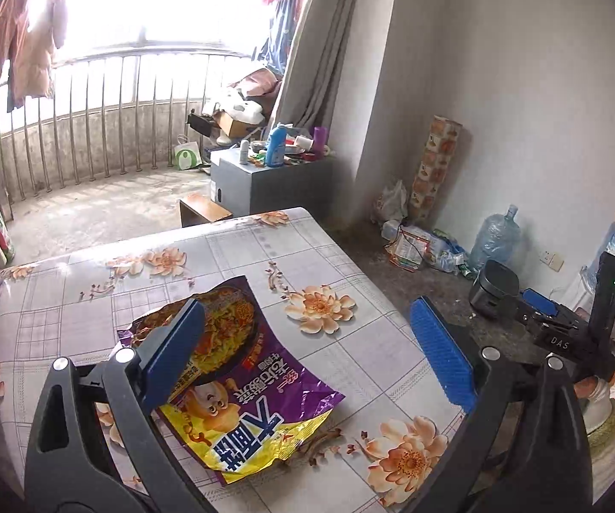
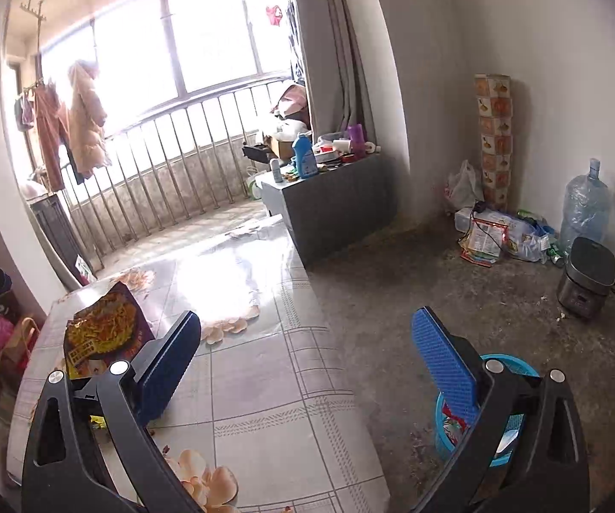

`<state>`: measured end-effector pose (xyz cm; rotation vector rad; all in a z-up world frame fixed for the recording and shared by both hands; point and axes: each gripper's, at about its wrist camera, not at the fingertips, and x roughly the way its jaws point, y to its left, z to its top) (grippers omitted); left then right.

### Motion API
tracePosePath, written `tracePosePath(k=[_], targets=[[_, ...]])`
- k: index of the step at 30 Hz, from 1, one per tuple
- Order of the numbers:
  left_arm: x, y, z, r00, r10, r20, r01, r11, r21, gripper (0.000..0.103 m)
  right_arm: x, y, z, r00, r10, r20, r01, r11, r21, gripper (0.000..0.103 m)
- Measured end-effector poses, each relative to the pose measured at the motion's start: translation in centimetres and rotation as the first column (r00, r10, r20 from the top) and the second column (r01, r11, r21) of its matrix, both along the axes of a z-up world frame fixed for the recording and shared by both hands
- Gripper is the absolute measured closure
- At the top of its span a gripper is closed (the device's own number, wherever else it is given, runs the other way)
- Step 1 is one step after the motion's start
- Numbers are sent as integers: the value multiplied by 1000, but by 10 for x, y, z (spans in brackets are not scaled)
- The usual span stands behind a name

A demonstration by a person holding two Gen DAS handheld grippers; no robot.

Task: Collect trash
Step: 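Move both tools back to the purple noodle packet on the table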

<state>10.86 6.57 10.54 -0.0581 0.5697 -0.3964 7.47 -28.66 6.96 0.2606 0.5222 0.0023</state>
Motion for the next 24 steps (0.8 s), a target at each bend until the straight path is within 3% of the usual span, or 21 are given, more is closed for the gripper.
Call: tracePosePath(k=[7, 15, 17, 18, 24], targets=[[-13, 76, -51, 982, 144, -126, -152, 987, -55, 11, 28, 56, -13, 968, 237, -83, -224, 964, 143, 7], [4, 106, -96, 960, 172, -220, -198, 975, -102, 11, 62, 115, -48, 901, 382, -204, -345, 918, 196, 25], [15, 105, -104, 959, 160, -233, -191, 975, -117, 16, 72, 123, -57, 884, 400, -242, -354, 911, 213, 32], [21, 104, -110, 958, 152, -245, -186, 975, -122, 25, 77, 127, -62, 877, 404, -260, -354, 909, 221, 33], [55, 100, -145, 930, 132, -344, -192, 970, -147, 55, 97, 141, -89, 834, 416, -362, -342, 905, 252, 48]])
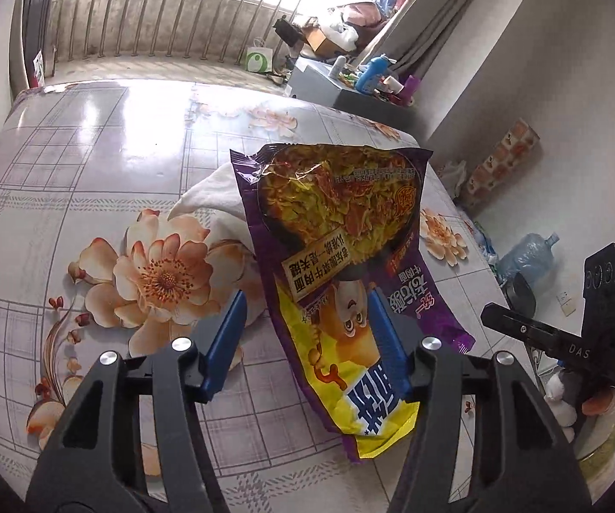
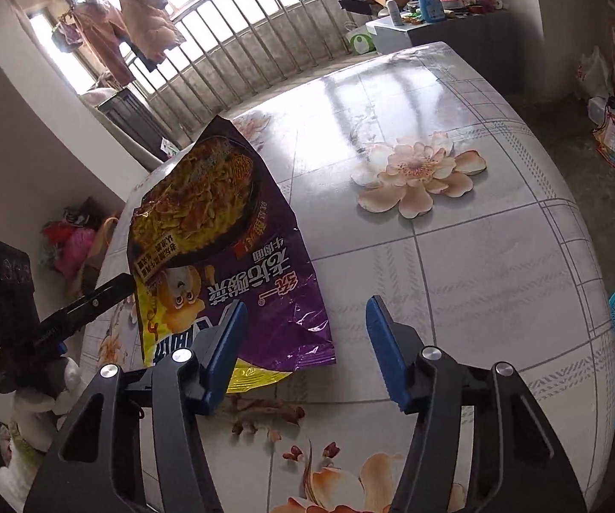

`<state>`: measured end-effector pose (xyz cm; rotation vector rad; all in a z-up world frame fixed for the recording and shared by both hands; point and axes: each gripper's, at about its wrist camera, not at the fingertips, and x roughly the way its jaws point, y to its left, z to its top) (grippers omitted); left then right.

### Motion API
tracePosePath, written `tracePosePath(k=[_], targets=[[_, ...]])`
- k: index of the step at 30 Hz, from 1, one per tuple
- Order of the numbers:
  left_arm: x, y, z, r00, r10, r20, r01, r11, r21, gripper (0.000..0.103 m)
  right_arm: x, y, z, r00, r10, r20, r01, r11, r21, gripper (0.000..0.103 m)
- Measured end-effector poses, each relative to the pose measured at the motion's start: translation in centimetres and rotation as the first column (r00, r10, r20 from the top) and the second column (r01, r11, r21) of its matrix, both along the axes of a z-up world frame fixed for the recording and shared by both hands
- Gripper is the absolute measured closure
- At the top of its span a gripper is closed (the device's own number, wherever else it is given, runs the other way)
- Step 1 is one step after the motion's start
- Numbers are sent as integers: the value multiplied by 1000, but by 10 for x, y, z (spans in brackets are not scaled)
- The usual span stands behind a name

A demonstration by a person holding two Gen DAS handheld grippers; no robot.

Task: Collect trash
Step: 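Grasp the purple-yellow noodle packet with the right gripper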

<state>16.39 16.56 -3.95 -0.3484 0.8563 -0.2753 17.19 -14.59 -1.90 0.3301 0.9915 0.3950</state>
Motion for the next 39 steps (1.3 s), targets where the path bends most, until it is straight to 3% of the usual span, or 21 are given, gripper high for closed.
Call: tracePosePath(k=[4, 9, 12, 15, 17, 18, 23, 28, 31, 35, 39], targets=[[-1, -6, -8, 999, -51, -19, 50, 997, -55, 74, 6, 4, -9, 1000, 5, -24, -6, 1000, -16, 58], [-22, -29, -9, 987, -156, -40, 152, 984, -92, 83, 6, -5, -11, 999, -42, -19, 41, 998, -40, 62], [-44, -52, -12, 964, -260, -60, 250, 957, -145, 83, 2, -22, -5, 994, -105, 10, 106, 993, -52, 62], [-69, -78, -18, 918, -385, -95, 362, 912, -194, 81, -5, -39, 3, 986, -159, 39, 162, 985, -64, 62], [-83, -85, -18, 901, -421, -102, 398, 898, -188, 62, -13, -48, 9, 984, -169, 60, 173, 983, -66, 62], [-88, -84, -16, 901, -424, -90, 402, 895, -191, 55, -18, -51, 13, 984, -163, 73, 168, 984, -67, 62], [-96, -44, 0, 942, -336, -12, 323, 913, -249, 53, -45, -54, 21, 992, -83, 99, 89, 994, -62, 62], [-62, -15, -11, 985, -153, -74, 128, 955, -268, 52, -58, -47, 4, 998, -27, 61, 29, 999, -29, 70], [-37, -10, -27, 980, -143, -136, 93, 942, -321, 52, -60, -39, -8, 1000, 0, 28, -1, 1000, 11, 77], [-24, -19, -38, 968, -188, -168, 113, 918, -380, 53, -56, -33, -25, 1000, 24, -12, -24, 1000, -12, 85], [-29, -29, -27, 962, -243, -125, 166, 883, -439, 54, -56, -39, -32, 999, 18, -30, -18, 1000, 10, 91]])
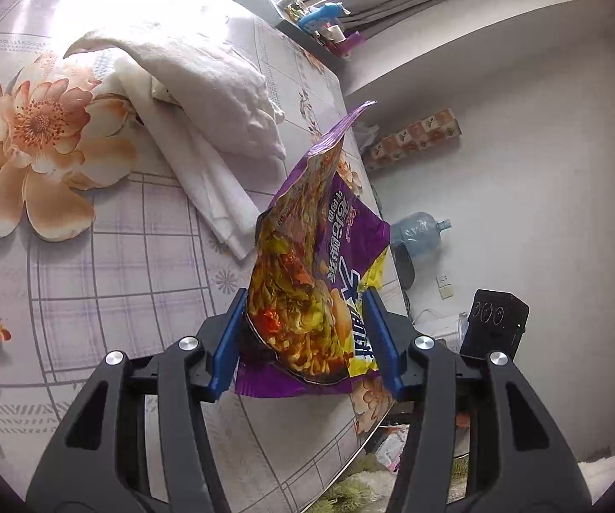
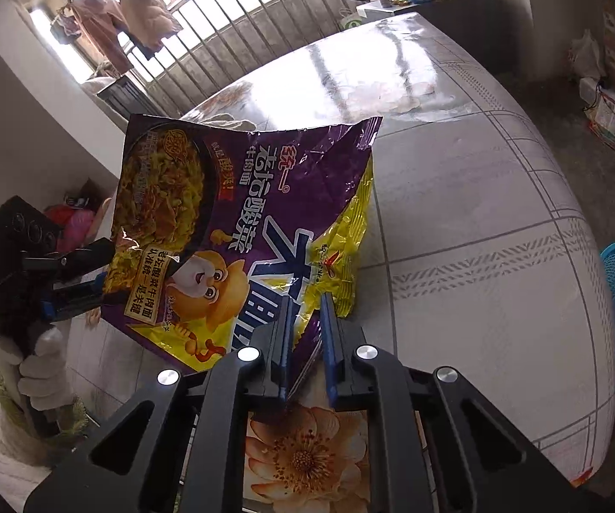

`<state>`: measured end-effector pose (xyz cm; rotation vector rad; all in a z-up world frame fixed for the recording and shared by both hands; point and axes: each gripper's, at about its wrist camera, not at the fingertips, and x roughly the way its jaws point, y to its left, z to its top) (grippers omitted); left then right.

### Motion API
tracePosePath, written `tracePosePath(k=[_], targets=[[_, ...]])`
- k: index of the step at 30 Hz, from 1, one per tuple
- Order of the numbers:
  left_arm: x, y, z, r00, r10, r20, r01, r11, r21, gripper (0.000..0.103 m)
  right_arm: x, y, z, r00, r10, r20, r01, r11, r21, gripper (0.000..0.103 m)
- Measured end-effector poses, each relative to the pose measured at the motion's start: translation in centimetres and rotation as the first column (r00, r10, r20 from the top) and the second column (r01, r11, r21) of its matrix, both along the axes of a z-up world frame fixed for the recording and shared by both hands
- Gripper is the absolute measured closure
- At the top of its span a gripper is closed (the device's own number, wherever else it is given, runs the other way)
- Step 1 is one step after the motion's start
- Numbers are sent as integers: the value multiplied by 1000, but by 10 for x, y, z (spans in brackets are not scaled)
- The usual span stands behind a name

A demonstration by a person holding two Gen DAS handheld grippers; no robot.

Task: Collect trash
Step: 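Lift the noodle packet with the right gripper while the left gripper approaches a purple snack bag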

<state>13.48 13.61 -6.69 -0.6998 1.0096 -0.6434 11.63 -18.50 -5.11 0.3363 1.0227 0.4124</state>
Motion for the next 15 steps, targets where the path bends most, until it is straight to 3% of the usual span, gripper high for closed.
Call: tracePosePath(k=[3, 5, 10, 13, 15], targets=[[-5, -13, 20, 996, -32, 77, 32, 999, 8, 55, 0, -2, -3, 1000, 3, -3, -3, 1000, 15, 93], [-9, -23, 35, 988, -56, 142, 49, 997, 52, 60, 0, -3, -5, 1000, 9, -8, -9, 999, 35, 94], [-17, -57, 67, 943, -151, 298, 115, 984, 136, 62, -3, -1, -6, 999, 32, -2, -32, 999, 44, 95], [-12, -87, 72, 919, -229, 321, 171, 965, 200, 69, -5, -3, -8, 999, 42, -1, -41, 998, 55, 95], [-9, -101, 66, 914, -272, 300, 218, 955, 200, 71, -4, -6, -9, 999, 41, -5, -41, 996, 73, 95]])
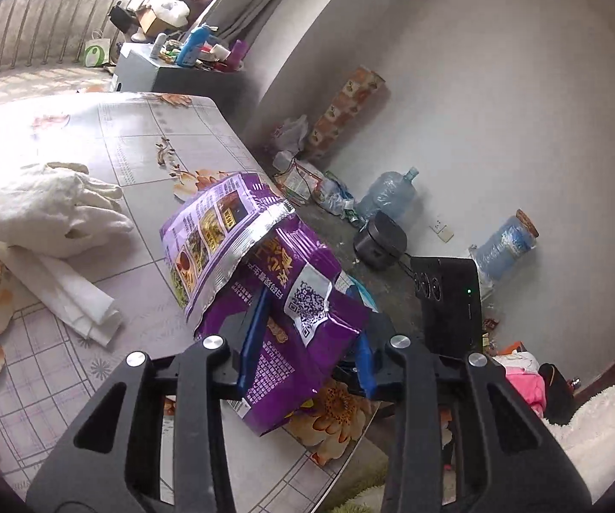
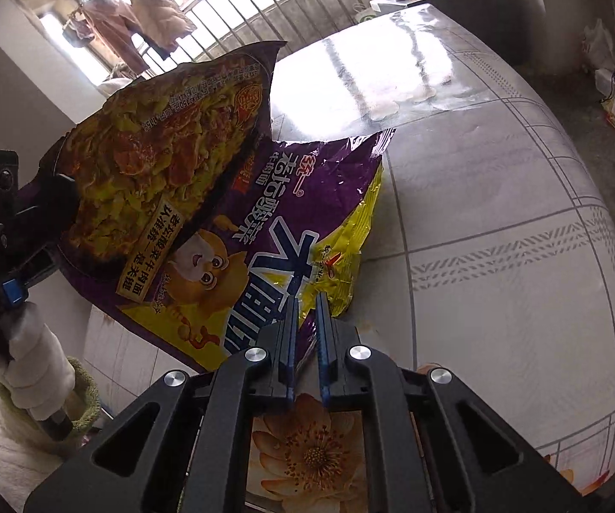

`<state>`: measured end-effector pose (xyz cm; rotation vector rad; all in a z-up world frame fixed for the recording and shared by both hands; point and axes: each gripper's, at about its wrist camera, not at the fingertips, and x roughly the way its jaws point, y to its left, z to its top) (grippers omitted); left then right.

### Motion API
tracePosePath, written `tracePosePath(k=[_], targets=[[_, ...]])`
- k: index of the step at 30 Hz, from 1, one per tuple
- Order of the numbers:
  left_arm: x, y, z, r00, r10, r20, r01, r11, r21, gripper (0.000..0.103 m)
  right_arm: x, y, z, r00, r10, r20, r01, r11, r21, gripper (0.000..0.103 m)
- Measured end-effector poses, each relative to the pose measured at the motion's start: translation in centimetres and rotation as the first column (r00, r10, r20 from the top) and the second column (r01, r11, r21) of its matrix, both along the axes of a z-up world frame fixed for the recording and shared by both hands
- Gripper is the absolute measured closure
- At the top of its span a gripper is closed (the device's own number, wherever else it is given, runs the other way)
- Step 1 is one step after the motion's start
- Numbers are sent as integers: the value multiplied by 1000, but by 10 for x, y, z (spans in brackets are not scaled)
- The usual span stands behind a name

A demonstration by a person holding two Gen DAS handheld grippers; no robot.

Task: Collect trash
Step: 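Lift the noodle packet with the right gripper while the left gripper approaches a purple snack bag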

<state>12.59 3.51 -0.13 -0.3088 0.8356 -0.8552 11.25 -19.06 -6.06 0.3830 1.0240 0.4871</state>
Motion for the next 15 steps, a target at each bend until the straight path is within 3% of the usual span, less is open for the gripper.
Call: tracePosePath(k=[5, 9, 12, 15], targets=[[12, -18, -36, 993, -54, -105, 55, 998, 11, 74, -4, -26, 1, 999, -37, -16, 38, 997, 73, 94], [15, -28, -62, 980, -95, -176, 104, 994, 40, 74, -9, -68, 12, 989, -145, 5, 144, 984, 103, 94], [12, -29, -69, 973, -117, -199, 128, 991, 40, 70, -14, -88, 31, 979, -195, 62, 184, 971, 155, 94], [8, -27, -72, 969, -141, -203, 148, 989, 20, 61, -12, -84, 49, 979, -169, 118, 143, 969, 201, 94]])
